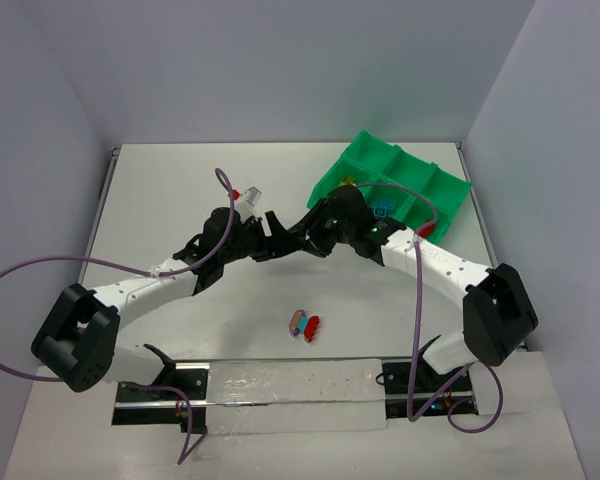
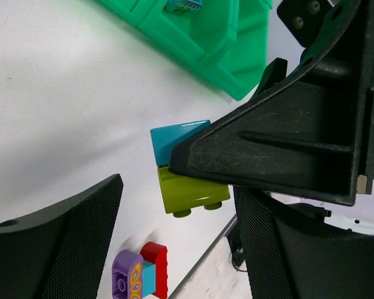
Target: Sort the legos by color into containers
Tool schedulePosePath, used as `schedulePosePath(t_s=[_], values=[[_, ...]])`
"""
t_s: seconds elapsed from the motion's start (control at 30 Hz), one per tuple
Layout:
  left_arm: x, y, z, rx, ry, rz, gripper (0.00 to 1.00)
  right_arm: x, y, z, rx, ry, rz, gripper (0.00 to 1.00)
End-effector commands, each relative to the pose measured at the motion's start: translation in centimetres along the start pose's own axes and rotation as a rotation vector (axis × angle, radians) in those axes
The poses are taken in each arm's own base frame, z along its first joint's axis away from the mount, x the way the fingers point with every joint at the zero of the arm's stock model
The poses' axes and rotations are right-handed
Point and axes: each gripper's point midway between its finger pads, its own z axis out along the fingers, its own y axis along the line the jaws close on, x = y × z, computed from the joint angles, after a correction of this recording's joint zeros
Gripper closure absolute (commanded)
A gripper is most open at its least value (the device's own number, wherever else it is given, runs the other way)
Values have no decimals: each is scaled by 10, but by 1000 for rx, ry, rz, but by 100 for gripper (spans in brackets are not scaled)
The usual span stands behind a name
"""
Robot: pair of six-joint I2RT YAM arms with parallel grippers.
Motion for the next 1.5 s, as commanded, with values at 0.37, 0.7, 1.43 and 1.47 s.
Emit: schedulePosePath(t_s=[0.37, 0.7, 1.43, 1.47], values=[[-23, -14, 0, 20, -77, 15, 50, 3, 13, 3, -66, 27, -4, 84], [-20, -14, 2, 18, -56, -5, 100, 2, 11, 1, -71, 23, -8, 82], [-8, -57, -52, 394, 156, 278, 100, -40, 5, -79, -5, -227, -296, 33], [-8, -61, -53, 412, 166, 288, 100, -39, 8, -80, -13, -220, -309, 33]])
